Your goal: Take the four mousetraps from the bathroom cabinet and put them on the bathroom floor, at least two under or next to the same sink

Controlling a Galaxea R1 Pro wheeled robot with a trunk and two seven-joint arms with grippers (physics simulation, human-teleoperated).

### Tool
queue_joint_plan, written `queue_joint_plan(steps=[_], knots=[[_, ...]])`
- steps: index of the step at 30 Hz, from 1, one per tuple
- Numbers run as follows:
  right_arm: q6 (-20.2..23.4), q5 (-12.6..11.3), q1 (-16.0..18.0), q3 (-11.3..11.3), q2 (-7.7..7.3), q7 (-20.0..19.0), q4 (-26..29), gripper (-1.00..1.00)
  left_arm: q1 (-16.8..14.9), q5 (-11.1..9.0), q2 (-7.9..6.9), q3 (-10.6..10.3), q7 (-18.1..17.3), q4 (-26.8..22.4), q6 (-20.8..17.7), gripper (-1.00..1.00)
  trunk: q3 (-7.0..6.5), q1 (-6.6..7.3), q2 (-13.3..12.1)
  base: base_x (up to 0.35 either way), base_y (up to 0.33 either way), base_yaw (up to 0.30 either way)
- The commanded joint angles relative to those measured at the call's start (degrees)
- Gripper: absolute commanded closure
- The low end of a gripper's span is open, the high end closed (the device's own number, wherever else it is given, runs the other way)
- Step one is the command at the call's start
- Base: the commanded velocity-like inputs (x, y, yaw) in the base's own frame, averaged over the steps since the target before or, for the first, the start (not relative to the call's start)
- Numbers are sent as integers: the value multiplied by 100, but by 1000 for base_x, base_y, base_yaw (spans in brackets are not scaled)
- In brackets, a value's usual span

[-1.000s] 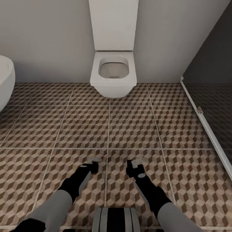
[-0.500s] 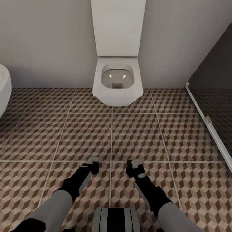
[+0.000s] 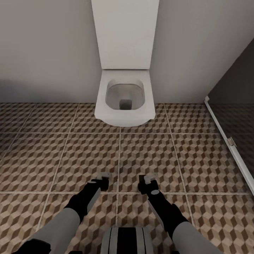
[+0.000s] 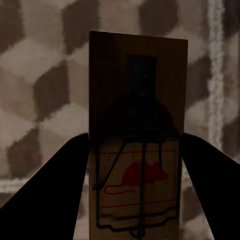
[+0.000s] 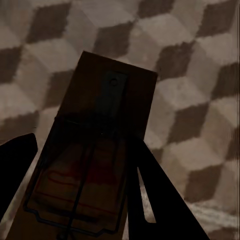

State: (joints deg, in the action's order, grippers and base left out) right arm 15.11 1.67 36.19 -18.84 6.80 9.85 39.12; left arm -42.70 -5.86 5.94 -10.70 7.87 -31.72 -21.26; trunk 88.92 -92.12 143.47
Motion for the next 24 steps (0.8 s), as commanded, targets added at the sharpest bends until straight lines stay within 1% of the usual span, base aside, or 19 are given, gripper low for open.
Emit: queue_joint_plan(steps=[1, 24], knots=[[41, 18, 2, -23, -3, 34, 8, 100, -1, -59, -5, -37, 57, -10, -28, 100, 3, -2, 1, 287, -22, 0], [40, 18, 2, -23, -3, 34, 8, 100, -1, -56, -5, -37, 57, -10, -28, 100, 3, -2, 1, 286, -2, 0]])
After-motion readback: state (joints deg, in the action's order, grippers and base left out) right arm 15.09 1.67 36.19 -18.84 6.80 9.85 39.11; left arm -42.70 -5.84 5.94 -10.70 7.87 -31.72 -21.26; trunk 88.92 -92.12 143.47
